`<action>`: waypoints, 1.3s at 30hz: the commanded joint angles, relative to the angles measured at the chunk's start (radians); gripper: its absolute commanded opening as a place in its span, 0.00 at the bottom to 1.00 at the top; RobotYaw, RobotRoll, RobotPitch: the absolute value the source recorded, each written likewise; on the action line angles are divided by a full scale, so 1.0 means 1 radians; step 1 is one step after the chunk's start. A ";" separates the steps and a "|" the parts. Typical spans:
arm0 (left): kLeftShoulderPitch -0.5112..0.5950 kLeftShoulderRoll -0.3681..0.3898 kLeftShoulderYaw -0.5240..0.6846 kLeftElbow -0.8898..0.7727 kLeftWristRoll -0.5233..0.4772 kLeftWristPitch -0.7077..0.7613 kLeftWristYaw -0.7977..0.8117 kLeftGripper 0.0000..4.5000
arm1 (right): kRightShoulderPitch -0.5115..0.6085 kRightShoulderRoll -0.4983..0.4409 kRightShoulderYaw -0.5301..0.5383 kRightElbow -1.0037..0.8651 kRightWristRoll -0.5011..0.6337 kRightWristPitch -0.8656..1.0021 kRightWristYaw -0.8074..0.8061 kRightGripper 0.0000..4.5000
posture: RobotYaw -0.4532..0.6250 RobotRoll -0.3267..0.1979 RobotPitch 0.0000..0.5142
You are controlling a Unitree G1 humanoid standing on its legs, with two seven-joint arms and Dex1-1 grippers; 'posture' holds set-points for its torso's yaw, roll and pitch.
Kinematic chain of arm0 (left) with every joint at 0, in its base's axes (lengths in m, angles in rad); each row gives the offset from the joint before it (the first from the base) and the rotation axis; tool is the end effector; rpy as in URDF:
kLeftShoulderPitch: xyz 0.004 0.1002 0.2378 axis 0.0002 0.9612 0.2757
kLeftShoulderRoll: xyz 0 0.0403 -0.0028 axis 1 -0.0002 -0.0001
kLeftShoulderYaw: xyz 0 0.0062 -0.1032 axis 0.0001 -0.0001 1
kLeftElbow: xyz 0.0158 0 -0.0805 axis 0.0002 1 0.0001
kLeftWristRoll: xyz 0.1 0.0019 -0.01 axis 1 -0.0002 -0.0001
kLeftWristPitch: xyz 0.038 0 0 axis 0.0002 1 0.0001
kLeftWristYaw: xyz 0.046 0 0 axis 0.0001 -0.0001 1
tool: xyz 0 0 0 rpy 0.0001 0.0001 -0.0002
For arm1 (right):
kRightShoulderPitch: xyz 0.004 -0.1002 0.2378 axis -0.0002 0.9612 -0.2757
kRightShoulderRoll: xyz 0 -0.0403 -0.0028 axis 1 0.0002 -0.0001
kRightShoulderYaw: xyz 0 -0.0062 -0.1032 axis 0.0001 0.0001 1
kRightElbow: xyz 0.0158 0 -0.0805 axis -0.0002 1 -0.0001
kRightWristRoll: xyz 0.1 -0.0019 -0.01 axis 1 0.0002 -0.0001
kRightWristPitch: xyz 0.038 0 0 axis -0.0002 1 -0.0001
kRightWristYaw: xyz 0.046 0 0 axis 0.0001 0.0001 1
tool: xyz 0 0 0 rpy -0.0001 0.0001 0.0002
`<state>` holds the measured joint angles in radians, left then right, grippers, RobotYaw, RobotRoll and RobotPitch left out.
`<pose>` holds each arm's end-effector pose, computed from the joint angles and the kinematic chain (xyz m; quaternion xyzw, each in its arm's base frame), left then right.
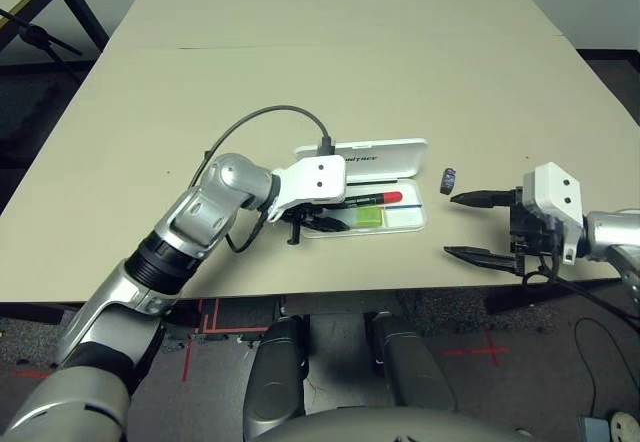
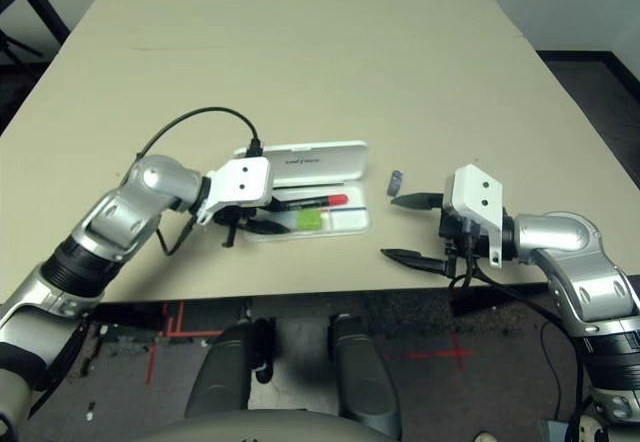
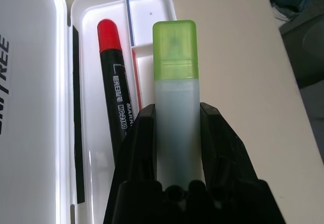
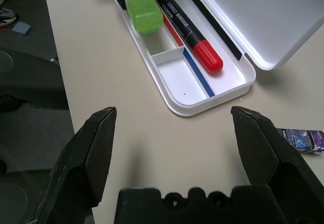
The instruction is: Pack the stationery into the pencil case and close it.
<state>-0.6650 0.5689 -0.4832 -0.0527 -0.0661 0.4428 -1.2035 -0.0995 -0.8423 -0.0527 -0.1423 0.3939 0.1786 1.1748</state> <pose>0.2853 0.1356 0.1689 0.3227 0.1389 -0.6552 0.6687 0.2178 -0.2757 0.1498 -0.2066 0.0945 0.5418 0.8092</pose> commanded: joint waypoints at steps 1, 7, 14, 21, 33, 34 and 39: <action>-0.017 -0.016 -0.022 0.030 0.021 -0.018 -0.006 0.24 | 0.016 0.010 -0.001 0.005 -0.007 -0.011 -0.006 1.00 | 0.31 0.62 0.30; -0.029 -0.032 -0.022 0.064 0.039 -0.025 -0.002 0.24 | 0.024 0.017 0.004 -0.012 -0.010 -0.008 -0.017 1.00 | 0.31 0.62 0.31; -0.026 -0.034 -0.014 0.061 0.043 -0.026 -0.006 0.32 | 0.010 0.022 0.013 -0.014 -0.015 -0.001 -0.022 1.00 | 0.31 0.62 0.31; -0.016 -0.001 0.028 0.046 0.018 -0.050 -0.022 0.91 | -0.015 0.031 0.022 -0.002 -0.023 -0.002 -0.019 1.00 | 0.32 0.62 0.30; 0.054 0.169 0.210 -0.045 -0.080 -0.115 -0.088 1.00 | -0.042 0.021 0.021 0.013 -0.026 0.007 0.000 1.00 | 0.34 0.62 0.31; 0.066 0.190 0.234 -0.064 -0.095 -0.109 -0.093 1.00 | -0.045 0.020 0.020 0.014 -0.025 0.008 0.002 1.00 | 0.34 0.62 0.31; 0.140 0.289 0.322 -0.176 -0.153 -0.058 -0.101 1.00 | -0.046 0.012 0.014 0.015 -0.023 0.013 0.008 1.00 | 0.34 0.62 0.32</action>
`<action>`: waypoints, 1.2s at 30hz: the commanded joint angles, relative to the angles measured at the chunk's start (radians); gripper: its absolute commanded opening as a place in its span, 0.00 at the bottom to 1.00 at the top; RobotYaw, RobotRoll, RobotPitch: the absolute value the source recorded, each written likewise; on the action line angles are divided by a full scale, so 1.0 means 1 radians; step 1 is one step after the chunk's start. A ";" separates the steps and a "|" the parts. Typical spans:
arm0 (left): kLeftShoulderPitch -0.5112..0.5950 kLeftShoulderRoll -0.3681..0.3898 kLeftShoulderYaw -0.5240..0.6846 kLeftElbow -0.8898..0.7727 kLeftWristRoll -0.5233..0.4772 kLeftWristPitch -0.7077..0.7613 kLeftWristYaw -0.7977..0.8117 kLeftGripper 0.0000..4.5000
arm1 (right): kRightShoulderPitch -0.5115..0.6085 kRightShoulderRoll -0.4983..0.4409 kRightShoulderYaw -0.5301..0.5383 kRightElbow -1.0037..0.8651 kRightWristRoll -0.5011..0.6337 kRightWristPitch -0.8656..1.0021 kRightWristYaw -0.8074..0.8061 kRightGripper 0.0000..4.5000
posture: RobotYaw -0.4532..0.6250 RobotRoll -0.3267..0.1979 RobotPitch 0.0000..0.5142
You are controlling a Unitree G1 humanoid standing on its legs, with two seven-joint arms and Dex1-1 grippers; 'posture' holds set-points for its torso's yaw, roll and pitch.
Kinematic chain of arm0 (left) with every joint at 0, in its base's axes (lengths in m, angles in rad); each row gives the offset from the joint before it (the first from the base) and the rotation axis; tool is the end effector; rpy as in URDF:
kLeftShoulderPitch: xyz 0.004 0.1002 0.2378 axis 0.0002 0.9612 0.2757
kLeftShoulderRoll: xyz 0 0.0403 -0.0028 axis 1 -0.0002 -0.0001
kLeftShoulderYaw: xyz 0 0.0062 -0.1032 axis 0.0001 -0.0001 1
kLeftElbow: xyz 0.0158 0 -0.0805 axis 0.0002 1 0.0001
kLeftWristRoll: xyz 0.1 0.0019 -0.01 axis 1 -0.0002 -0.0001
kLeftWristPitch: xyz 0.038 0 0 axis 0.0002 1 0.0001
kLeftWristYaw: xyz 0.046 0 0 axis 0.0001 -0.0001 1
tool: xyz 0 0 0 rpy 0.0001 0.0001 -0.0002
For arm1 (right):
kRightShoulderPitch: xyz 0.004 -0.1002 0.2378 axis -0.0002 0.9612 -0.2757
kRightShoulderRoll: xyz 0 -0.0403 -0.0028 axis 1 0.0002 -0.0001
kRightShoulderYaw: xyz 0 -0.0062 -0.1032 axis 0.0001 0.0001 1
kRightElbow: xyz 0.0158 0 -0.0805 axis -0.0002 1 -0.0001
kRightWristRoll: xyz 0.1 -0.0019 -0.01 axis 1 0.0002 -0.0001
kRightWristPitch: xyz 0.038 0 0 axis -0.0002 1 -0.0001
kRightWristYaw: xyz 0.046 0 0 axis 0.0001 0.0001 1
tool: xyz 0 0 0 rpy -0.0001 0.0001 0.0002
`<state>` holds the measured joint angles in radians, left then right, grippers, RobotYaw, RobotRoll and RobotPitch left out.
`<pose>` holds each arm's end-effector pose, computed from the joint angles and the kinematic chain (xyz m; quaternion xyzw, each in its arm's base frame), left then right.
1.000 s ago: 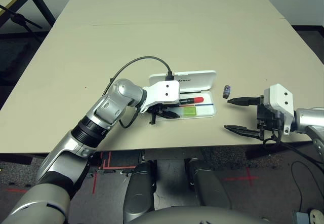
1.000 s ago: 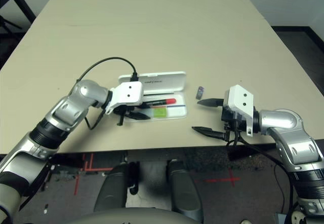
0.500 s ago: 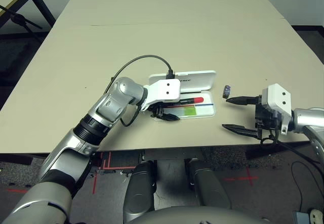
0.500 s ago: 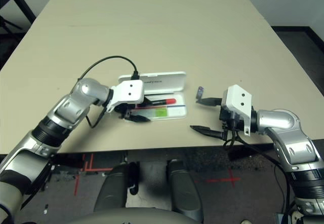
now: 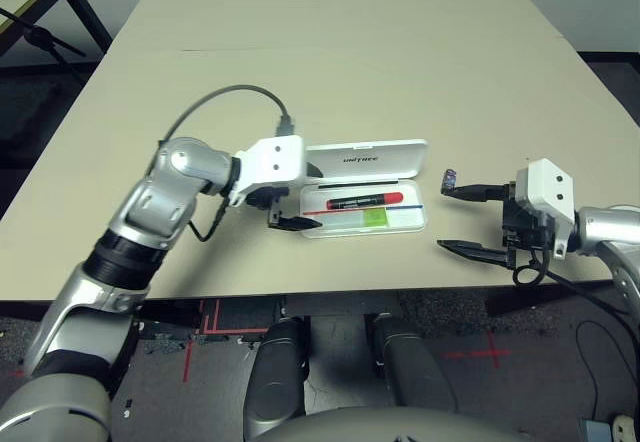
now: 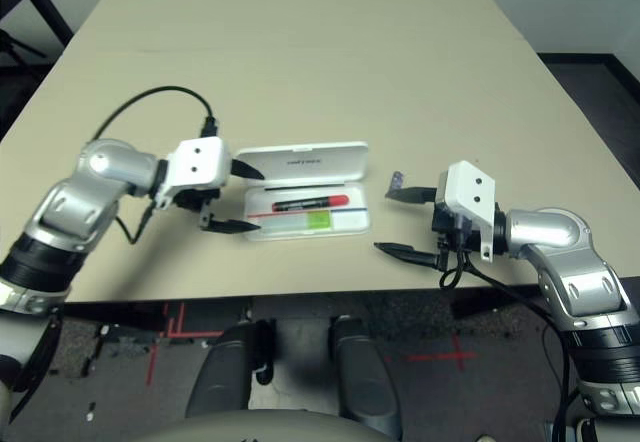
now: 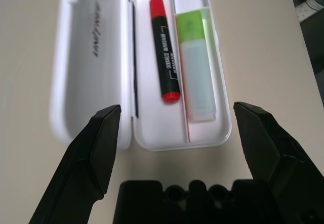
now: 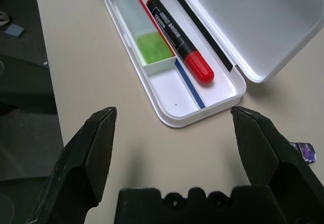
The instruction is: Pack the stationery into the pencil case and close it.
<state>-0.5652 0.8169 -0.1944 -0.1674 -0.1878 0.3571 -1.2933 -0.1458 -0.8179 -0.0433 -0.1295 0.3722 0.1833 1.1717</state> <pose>0.2673 0.2115 0.2161 0.3498 0.0904 -0.6040 0.7104 0.2247 -0.2710 0.1530 -0.2125 0.0820 0.5401 0.8102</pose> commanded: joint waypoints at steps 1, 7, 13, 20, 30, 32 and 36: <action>0.057 0.062 0.046 -0.082 -0.037 0.036 -0.013 1.00 | 0.001 -0.014 0.004 0.002 -0.002 0.008 0.011 1.00 | 0.34 0.62 0.32; 0.138 0.144 0.105 -0.210 -0.098 0.100 -0.003 1.00 | -0.007 -0.020 0.003 0.009 -0.001 0.016 0.020 1.00 | 0.36 0.62 0.34; 0.162 0.139 0.110 -0.237 -0.118 0.111 0.030 1.00 | -0.022 -0.028 -0.009 -0.003 0.008 0.060 0.005 1.00 | 0.36 0.62 0.36; 0.216 0.127 0.105 -0.230 -0.115 0.070 0.052 1.00 | -0.003 -0.126 -0.093 -0.218 0.099 0.541 -0.192 1.00 | 0.35 0.62 0.37; 0.178 0.096 0.056 -0.220 -0.104 0.076 0.058 1.00 | -0.226 0.137 -0.135 -0.335 0.075 1.110 -0.710 1.00 | 0.33 0.62 0.39; 0.167 0.092 0.046 -0.215 -0.102 0.076 0.058 1.00 | -0.280 0.234 -0.154 -0.345 0.042 1.199 -0.813 1.00 | 0.32 0.62 0.38; 0.162 0.086 0.032 -0.212 -0.099 0.073 0.059 1.00 | -0.348 0.381 -0.169 -0.378 -0.035 1.312 -0.964 1.00 | 0.31 0.62 0.38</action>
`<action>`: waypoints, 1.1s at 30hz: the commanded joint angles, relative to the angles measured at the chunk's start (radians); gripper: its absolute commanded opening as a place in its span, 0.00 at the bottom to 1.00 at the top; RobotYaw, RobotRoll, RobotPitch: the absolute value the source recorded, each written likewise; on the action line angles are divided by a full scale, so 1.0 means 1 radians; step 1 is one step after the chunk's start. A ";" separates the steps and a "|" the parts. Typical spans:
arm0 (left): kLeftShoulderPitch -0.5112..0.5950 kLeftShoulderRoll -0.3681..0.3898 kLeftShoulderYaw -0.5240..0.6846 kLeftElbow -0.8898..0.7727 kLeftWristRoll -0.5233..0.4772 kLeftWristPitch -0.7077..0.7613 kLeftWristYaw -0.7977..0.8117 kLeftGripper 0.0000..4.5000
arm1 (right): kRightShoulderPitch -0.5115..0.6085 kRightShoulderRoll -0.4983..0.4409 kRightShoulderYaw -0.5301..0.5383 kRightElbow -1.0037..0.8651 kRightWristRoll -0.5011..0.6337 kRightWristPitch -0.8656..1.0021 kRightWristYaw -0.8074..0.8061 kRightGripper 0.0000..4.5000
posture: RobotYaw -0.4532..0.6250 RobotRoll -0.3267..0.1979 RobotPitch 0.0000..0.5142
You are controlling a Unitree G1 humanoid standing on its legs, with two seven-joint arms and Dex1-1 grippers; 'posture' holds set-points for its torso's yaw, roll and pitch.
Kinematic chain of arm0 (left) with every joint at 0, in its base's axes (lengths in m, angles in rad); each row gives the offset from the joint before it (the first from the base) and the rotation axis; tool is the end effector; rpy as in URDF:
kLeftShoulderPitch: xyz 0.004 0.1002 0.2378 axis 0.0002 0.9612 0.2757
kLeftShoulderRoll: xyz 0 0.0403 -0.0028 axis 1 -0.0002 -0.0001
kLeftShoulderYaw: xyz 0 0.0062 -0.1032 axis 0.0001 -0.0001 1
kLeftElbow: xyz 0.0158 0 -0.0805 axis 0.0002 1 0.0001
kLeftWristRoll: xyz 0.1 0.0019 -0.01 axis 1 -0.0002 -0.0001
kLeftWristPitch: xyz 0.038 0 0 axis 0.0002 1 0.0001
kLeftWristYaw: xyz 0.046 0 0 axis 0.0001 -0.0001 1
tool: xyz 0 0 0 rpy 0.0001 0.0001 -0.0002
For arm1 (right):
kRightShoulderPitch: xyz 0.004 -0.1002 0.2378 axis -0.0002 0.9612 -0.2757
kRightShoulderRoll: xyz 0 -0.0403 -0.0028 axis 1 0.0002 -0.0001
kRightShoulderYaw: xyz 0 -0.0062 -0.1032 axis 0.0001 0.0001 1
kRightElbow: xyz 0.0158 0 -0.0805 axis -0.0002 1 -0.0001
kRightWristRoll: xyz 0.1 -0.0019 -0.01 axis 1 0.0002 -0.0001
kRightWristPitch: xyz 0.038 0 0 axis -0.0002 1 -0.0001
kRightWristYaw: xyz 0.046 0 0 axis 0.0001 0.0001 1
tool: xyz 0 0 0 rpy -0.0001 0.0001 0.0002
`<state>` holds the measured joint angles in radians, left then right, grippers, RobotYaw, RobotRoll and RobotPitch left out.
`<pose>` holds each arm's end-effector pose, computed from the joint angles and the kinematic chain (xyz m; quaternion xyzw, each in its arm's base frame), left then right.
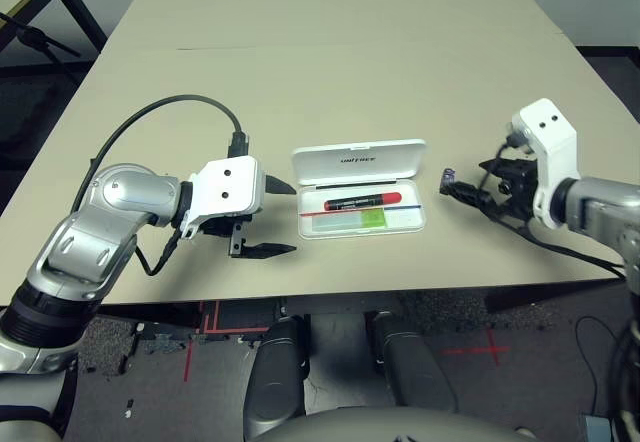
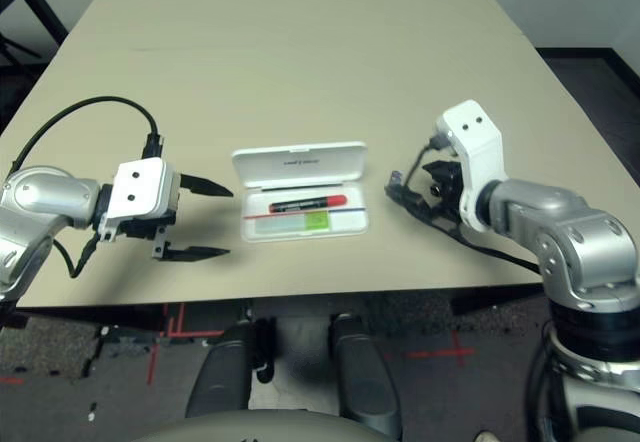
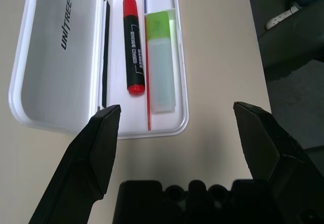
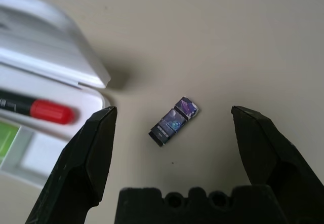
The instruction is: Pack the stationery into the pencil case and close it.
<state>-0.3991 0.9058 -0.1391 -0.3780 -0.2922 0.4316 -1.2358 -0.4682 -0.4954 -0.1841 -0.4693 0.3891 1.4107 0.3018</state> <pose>0.2362 0.2151 0.2095 0.3322 0.1001 -0.6125 0.7102 0.2313 -0.2120 0.1917 -0.0518 0.2322 0.1559 0.9587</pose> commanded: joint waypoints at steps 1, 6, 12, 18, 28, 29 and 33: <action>-0.004 -0.004 -0.025 -0.002 0.006 -0.002 0.002 1.00 | -0.035 0.087 -0.027 -0.046 -0.068 0.100 -0.123 1.00 | 0.31 0.62 0.38; -0.009 -0.009 -0.036 -0.008 0.008 0.001 0.004 1.00 | -0.076 0.208 -0.042 -0.078 -0.168 0.155 -0.260 1.00 | 0.31 0.62 0.38; -0.031 -0.010 -0.047 -0.028 -0.001 0.028 0.010 1.00 | -0.104 0.308 -0.075 -0.102 -0.228 0.204 -0.321 1.00 | 0.31 0.62 0.38; -0.056 -0.014 -0.056 -0.041 -0.008 0.058 0.011 1.00 | -0.066 0.378 -0.074 -0.095 -0.262 0.204 -0.347 1.00 | 0.32 0.62 0.38; -0.063 -0.020 -0.057 -0.064 -0.011 0.093 0.018 1.00 | -0.022 0.426 -0.051 -0.051 -0.287 0.175 -0.346 1.00 | 0.34 0.62 0.39; -0.062 -0.019 -0.057 -0.066 -0.010 0.094 0.018 1.00 | -0.018 0.428 -0.049 -0.044 -0.289 0.167 -0.345 1.00 | 0.34 0.62 0.39; -0.057 -0.017 -0.055 -0.071 -0.009 0.097 0.020 1.00 | 0.000 0.443 -0.029 0.011 -0.296 0.111 -0.350 1.00 | 0.34 0.62 0.40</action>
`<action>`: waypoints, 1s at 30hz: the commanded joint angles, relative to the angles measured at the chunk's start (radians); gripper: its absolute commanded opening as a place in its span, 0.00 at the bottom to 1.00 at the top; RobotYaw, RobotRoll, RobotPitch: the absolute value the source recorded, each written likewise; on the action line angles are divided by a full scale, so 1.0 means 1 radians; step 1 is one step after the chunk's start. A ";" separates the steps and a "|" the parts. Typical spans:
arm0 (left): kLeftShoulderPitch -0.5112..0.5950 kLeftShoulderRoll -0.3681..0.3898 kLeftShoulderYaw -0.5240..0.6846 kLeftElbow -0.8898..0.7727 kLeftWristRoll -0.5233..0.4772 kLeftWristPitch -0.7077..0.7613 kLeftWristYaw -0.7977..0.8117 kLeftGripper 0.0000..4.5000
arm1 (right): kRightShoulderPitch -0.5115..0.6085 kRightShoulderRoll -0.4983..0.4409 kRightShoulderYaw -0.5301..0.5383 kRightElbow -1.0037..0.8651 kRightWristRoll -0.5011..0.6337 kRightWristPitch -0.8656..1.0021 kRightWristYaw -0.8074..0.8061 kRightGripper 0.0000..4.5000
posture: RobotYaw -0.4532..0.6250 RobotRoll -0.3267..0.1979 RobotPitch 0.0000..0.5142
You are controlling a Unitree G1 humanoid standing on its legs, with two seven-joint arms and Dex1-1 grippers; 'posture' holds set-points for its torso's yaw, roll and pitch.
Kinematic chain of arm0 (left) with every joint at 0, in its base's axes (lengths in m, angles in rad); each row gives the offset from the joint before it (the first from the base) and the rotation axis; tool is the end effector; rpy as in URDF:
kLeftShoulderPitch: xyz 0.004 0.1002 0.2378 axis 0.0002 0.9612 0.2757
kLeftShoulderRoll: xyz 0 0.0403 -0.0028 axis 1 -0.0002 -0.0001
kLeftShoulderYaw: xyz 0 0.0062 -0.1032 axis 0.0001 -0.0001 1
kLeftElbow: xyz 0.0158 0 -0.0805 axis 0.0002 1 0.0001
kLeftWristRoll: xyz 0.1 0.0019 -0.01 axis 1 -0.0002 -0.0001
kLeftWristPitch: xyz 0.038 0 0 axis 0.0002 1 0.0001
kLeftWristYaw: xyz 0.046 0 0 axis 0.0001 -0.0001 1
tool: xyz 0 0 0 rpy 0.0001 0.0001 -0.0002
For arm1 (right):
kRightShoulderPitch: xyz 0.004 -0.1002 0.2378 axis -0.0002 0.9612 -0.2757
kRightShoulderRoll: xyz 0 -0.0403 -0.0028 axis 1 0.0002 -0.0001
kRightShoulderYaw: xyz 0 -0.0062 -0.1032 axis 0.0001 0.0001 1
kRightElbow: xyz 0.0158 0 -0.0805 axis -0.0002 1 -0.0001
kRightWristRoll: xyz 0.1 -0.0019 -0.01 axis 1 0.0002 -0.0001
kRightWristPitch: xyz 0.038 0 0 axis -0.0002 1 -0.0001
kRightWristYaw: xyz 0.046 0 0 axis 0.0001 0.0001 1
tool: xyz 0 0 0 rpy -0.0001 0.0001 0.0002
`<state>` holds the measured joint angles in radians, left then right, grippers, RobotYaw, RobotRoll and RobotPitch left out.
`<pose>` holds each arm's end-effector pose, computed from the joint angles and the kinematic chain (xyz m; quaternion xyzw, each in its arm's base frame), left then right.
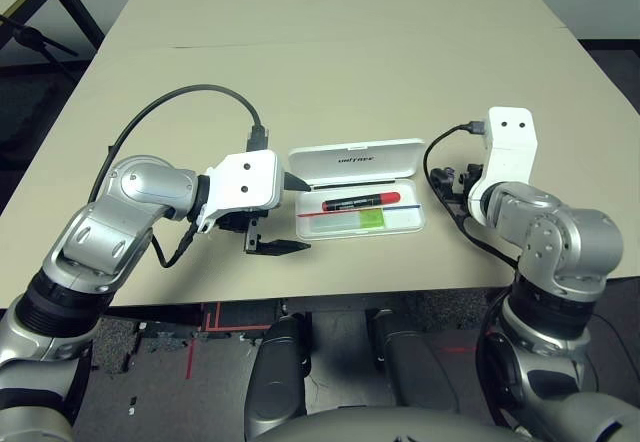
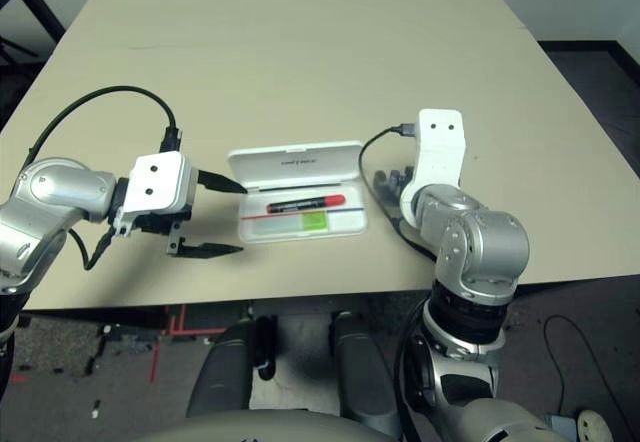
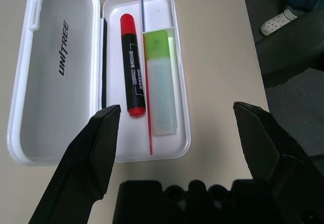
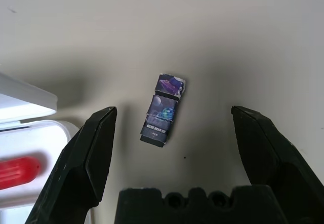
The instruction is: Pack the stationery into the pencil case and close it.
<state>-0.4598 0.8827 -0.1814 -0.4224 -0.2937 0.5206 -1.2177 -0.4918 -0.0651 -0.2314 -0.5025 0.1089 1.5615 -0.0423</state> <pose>0.2373 0.2005 0.2153 0.3311 0.1006 -0.6189 0.7051 0.2324 -0.1651 0.1659 0.0330 0.2834 -0.0159 0.9583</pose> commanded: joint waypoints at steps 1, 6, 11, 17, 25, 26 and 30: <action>0.004 0.006 -0.013 -0.027 -0.007 0.007 0.001 1.00 | 0.028 0.016 0.027 0.059 -0.017 -0.055 -0.007 1.00 | 0.35 0.62 0.39; 0.002 0.005 -0.015 -0.024 -0.003 0.005 0.002 1.00 | 0.032 0.011 0.052 0.101 -0.027 -0.106 -0.002 1.00 | 0.35 0.62 0.39; 0.003 0.001 -0.020 -0.020 0.002 -0.002 0.004 1.00 | 0.029 -0.003 0.075 0.140 -0.030 -0.152 0.006 1.00 | 0.35 0.62 0.39; 0.005 0.001 -0.024 -0.021 0.003 -0.003 0.009 1.00 | 0.028 -0.002 0.074 0.154 -0.029 -0.154 0.011 0.96 | 0.36 0.62 0.39; 0.005 0.007 -0.031 -0.016 0.007 -0.005 0.011 1.00 | 0.029 -0.023 0.078 0.114 -0.014 -0.089 0.036 0.35 | 0.36 0.62 0.39; 0.005 0.006 -0.031 -0.016 0.008 -0.006 0.011 1.00 | 0.029 -0.034 0.079 0.106 -0.010 -0.078 0.044 0.29 | 0.35 0.62 0.39; 0.001 0.004 -0.037 -0.009 0.013 -0.011 0.009 1.00 | 0.027 -0.086 0.089 0.084 0.009 -0.045 0.086 0.07 | 0.35 0.62 0.39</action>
<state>-0.4595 0.8819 -0.2022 -0.4237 -0.2888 0.5188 -1.2064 -0.4779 -0.1444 -0.1619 -0.4091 0.0912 1.4775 0.0127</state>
